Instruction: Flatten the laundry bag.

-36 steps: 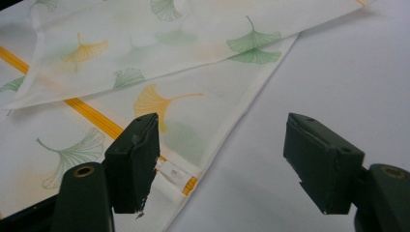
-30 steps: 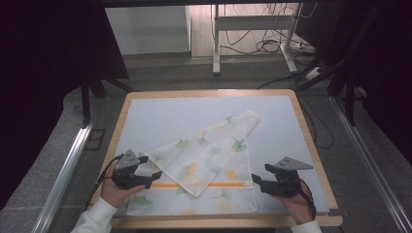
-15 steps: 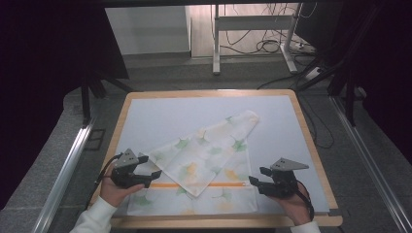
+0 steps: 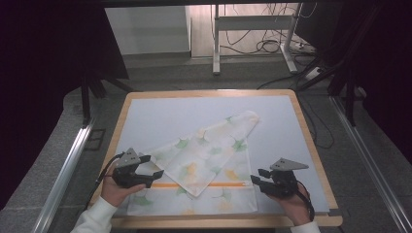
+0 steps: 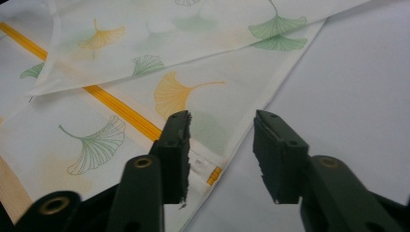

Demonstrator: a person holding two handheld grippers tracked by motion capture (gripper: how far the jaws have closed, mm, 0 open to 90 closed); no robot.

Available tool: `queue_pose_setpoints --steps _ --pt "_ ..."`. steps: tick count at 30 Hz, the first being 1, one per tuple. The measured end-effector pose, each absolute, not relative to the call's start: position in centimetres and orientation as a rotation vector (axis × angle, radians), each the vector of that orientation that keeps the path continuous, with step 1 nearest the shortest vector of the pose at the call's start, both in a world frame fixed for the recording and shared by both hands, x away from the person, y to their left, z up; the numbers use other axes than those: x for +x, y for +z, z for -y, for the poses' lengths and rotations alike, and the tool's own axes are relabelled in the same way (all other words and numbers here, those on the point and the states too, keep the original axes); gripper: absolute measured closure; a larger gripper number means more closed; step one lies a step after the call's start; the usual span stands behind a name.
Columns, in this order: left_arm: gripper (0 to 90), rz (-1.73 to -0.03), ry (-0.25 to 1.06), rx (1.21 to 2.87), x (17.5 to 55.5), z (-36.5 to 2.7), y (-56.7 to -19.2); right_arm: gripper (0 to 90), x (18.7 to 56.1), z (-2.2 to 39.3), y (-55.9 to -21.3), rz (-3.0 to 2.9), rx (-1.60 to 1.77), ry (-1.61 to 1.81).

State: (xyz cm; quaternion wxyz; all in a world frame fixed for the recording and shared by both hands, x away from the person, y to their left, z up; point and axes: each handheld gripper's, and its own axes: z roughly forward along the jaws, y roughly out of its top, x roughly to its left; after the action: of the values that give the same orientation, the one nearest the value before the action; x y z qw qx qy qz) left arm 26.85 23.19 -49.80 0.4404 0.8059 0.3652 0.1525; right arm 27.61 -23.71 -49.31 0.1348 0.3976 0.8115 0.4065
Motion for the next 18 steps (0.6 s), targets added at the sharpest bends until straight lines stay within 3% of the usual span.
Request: queue_pose_setpoints --steps 9,18 --pt "22.8 -0.871 0.374 2.008 27.0 -22.1 -49.2 79.3 27.5 23.6 -49.3 -2.397 1.136 1.19" --pt "23.1 -0.844 0.362 2.029 27.1 -21.1 -49.2 88.9 27.4 23.3 -49.3 -2.434 1.112 1.199"
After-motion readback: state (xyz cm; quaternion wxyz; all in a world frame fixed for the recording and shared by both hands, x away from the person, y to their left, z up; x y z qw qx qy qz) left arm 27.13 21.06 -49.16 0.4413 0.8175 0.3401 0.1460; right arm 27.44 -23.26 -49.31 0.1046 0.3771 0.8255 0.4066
